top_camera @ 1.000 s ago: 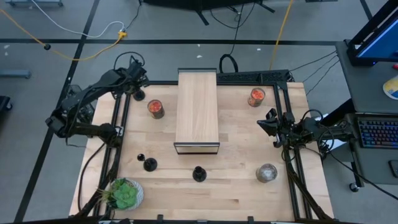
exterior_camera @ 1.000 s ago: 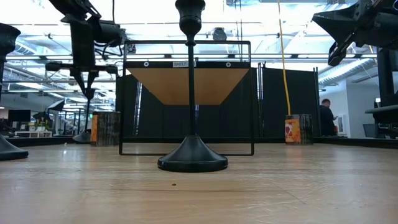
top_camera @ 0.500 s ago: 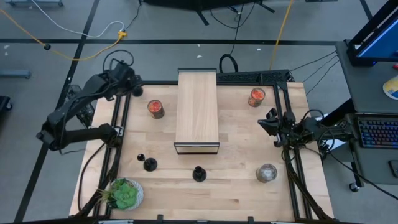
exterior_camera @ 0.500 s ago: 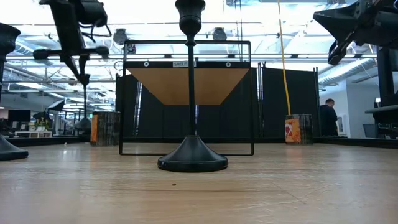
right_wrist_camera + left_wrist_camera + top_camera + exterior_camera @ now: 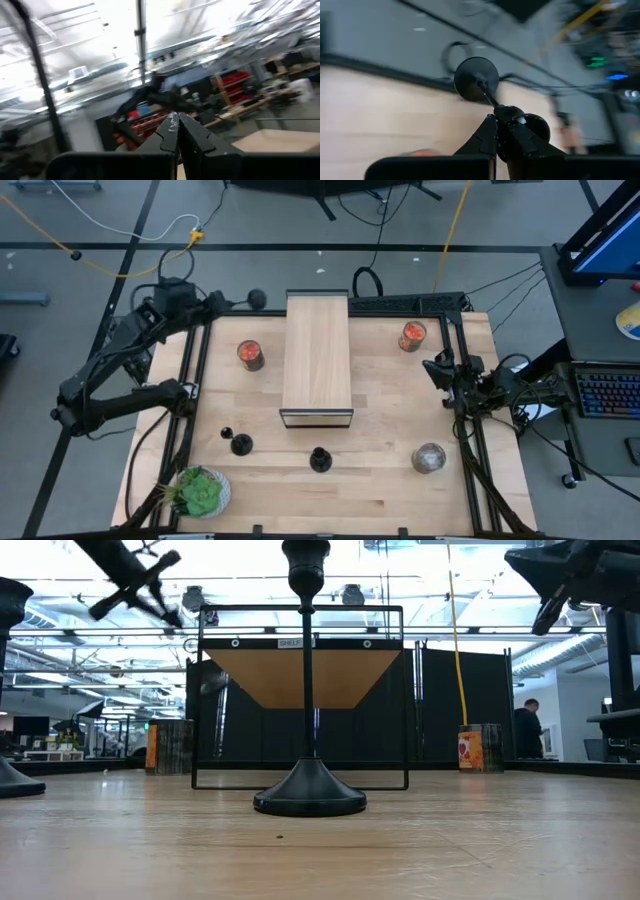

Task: Pick & Place candle stick holders
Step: Put the top left black candle holder on the shelf

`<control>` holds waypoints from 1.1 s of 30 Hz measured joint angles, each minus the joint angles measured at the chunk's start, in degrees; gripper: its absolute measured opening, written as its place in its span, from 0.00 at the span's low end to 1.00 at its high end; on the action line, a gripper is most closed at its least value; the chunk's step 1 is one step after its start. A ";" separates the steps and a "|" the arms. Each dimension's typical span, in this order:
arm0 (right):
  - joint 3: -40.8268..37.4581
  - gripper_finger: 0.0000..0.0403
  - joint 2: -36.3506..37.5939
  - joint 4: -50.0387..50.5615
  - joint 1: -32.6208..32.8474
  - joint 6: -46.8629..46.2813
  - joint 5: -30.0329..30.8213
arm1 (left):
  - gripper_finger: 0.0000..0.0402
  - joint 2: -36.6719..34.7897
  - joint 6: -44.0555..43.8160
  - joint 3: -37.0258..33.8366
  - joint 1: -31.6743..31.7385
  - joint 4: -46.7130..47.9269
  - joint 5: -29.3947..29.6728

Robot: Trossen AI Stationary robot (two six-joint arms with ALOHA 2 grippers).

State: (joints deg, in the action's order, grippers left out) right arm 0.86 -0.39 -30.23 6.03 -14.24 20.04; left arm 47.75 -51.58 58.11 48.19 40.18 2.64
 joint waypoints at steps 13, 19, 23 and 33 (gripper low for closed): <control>0.00 0.00 -0.68 -2.70 -0.01 0.72 5.40 | 0.03 2.02 -1.54 0.07 -10.94 -19.86 -5.42; 0.70 0.00 -3.86 -7.53 -0.01 1.55 5.30 | 0.03 5.87 -2.55 0.07 -16.23 -25.05 -5.32; 3.65 0.00 -7.80 -7.22 -0.01 3.29 5.13 | 0.03 8.71 -3.10 0.07 -18.88 -28.27 -5.21; 13.94 0.00 -22.45 -7.20 0.01 12.93 -0.82 | 0.03 13.59 -5.13 0.36 -23.06 -31.30 -5.10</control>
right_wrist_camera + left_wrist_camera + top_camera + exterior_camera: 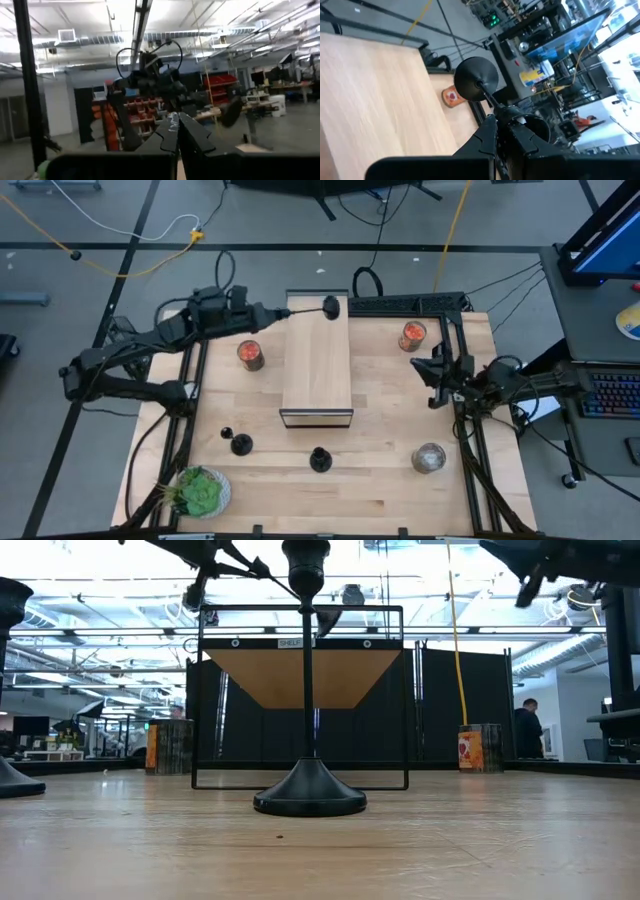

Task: Pick & Place candle stick holders
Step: Put the top left black candle holder on the shelf

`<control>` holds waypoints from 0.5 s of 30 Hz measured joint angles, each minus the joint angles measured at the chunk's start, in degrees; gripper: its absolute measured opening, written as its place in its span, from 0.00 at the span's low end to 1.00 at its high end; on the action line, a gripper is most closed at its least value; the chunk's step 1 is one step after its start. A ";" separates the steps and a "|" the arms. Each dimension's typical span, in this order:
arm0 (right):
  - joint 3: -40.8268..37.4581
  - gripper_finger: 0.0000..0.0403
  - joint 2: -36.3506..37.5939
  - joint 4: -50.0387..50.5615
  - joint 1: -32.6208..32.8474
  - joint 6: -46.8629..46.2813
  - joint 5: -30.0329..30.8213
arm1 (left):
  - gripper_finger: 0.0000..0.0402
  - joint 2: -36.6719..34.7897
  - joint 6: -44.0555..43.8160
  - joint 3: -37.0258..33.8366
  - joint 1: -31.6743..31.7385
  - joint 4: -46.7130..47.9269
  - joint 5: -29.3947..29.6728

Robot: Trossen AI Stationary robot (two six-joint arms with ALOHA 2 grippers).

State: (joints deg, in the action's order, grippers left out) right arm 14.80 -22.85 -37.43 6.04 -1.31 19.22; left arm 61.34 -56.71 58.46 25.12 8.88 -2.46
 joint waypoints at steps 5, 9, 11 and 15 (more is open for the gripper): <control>5.74 0.00 -7.60 -0.04 -0.02 5.42 -1.42 | 0.03 2.47 0.64 3.52 -2.59 0.60 -0.02; 10.52 0.00 -13.22 0.00 -0.20 8.08 -1.25 | 0.03 5.33 2.79 9.08 -4.51 3.94 -0.02; 12.88 0.00 -15.81 -0.10 -0.44 9.25 -1.25 | 0.03 7.01 4.15 12.37 -5.37 6.27 0.02; 17.27 0.00 -20.24 1.95 -0.46 12.40 -1.22 | 0.03 10.37 6.57 18.62 -7.01 11.44 0.02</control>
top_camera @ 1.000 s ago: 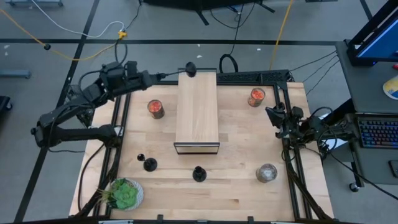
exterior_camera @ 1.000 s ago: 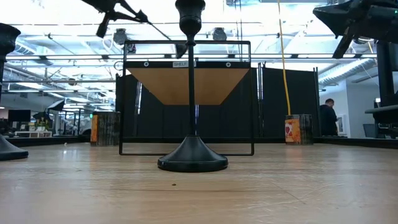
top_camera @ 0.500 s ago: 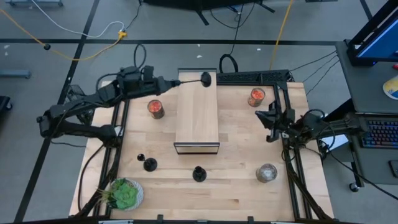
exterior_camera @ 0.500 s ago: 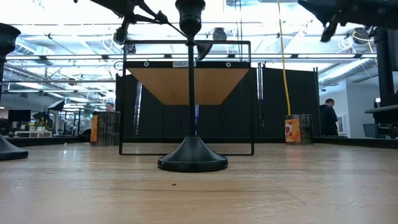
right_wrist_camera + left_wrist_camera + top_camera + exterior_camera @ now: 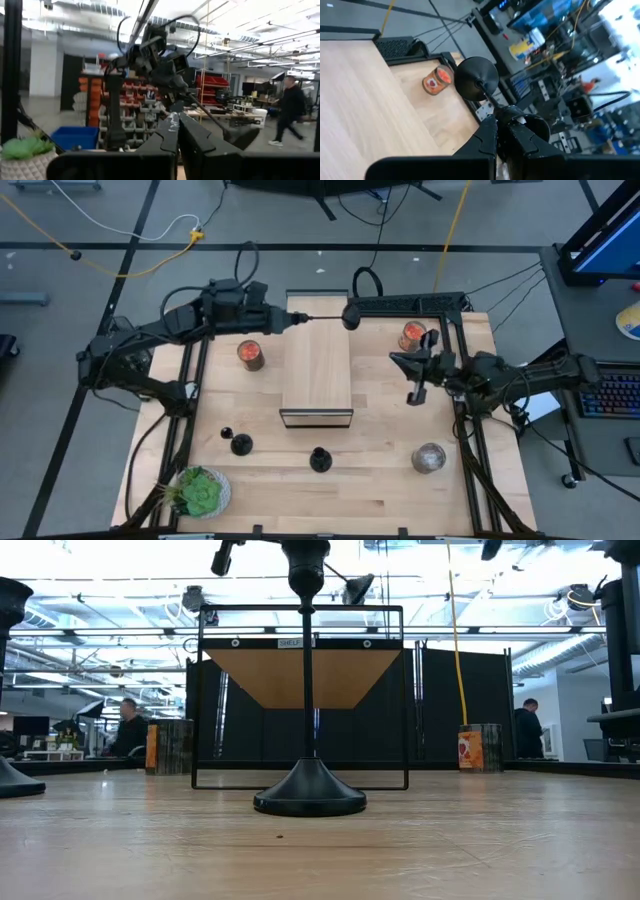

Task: Pick & Place candle stick holders
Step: Put the top left black candle holder on the shelf

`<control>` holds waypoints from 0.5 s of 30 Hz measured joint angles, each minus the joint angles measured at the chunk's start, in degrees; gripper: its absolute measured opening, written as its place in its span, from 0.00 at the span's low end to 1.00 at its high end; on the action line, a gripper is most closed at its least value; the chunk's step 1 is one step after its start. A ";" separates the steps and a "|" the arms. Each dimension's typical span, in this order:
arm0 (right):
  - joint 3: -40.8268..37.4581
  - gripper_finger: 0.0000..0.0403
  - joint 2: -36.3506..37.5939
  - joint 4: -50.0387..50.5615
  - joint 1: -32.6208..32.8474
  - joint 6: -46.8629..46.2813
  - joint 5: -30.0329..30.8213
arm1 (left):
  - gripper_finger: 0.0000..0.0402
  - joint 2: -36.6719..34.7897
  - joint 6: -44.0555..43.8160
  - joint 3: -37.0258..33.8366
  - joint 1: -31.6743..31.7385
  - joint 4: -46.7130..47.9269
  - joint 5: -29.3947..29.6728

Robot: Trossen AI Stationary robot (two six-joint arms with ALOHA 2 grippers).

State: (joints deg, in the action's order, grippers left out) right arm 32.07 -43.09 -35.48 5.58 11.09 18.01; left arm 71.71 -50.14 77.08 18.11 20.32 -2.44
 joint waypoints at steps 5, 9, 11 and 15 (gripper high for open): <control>6.29 0.00 -4.72 6.31 -0.02 2.08 2.09 | 0.03 3.96 2.34 6.86 -1.38 6.43 0.69; 10.73 0.00 -7.65 12.38 -0.42 2.35 4.55 | 0.03 6.22 3.18 10.25 -2.35 9.35 1.03; 12.72 0.00 -9.08 14.57 -0.81 2.97 4.56 | 0.03 6.91 3.20 10.88 -2.84 10.16 1.02; 15.89 0.01 -12.28 15.69 -1.07 7.51 4.56 | 0.03 7.85 3.14 10.99 -3.83 10.29 1.02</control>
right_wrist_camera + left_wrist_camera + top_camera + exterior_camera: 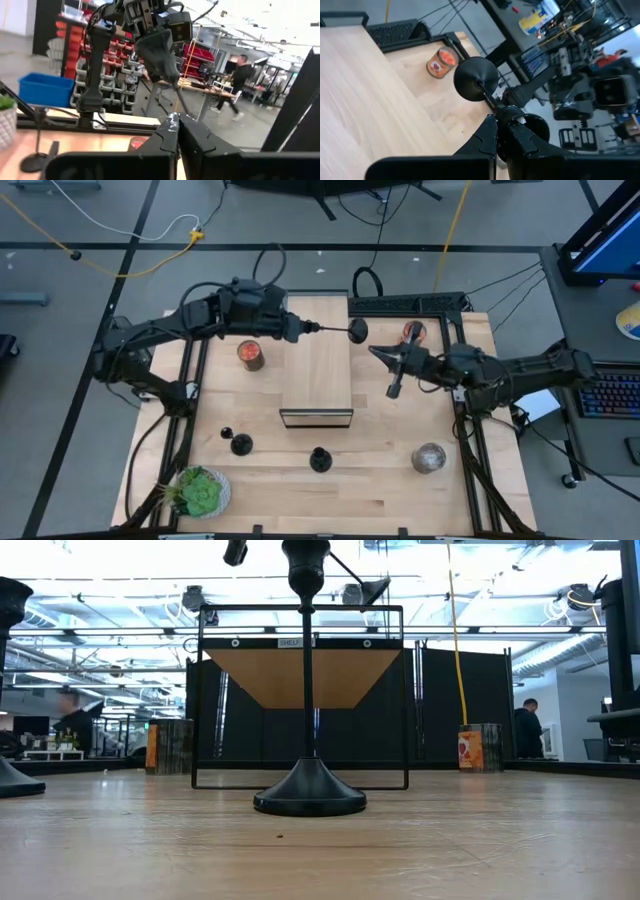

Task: Pick & Place candle stick holders
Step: Put the top left black candle holder on the shelf

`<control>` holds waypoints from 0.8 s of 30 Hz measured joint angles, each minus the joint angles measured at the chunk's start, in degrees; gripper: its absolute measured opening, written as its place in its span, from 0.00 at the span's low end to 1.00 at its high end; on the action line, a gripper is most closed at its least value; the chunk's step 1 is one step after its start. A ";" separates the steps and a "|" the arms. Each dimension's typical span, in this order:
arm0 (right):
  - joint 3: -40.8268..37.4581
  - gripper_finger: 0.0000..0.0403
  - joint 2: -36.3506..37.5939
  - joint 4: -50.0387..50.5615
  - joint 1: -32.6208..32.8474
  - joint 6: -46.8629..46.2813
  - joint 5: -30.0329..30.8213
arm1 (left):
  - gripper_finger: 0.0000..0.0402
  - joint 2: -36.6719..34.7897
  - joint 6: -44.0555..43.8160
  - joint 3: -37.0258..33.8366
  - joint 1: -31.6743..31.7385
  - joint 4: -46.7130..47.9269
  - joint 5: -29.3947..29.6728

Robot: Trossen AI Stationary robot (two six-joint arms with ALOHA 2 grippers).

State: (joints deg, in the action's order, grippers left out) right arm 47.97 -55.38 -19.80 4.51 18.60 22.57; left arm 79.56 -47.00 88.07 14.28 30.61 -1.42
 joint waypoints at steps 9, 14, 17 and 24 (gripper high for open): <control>5.16 0.17 -6.41 -0.01 -0.02 7.13 0.16 | 0.03 0.53 -0.92 0.00 -1.71 1.08 0.47; 7.20 0.31 -10.08 -0.06 -0.03 9.45 1.69 | 0.03 1.45 -1.15 0.02 -2.41 0.86 0.58; 8.63 0.39 -12.55 0.08 -0.02 11.21 6.02 | 0.03 2.64 -1.49 0.00 -2.80 0.44 0.56; 12.12 0.49 -17.96 0.09 -0.04 17.34 13.61 | 0.03 4.81 -1.57 -0.03 -3.23 -1.63 -0.06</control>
State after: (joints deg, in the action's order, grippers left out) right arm 60.09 -73.33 -19.71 4.47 35.94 36.18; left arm 84.38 -48.58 88.05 11.05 28.98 -1.48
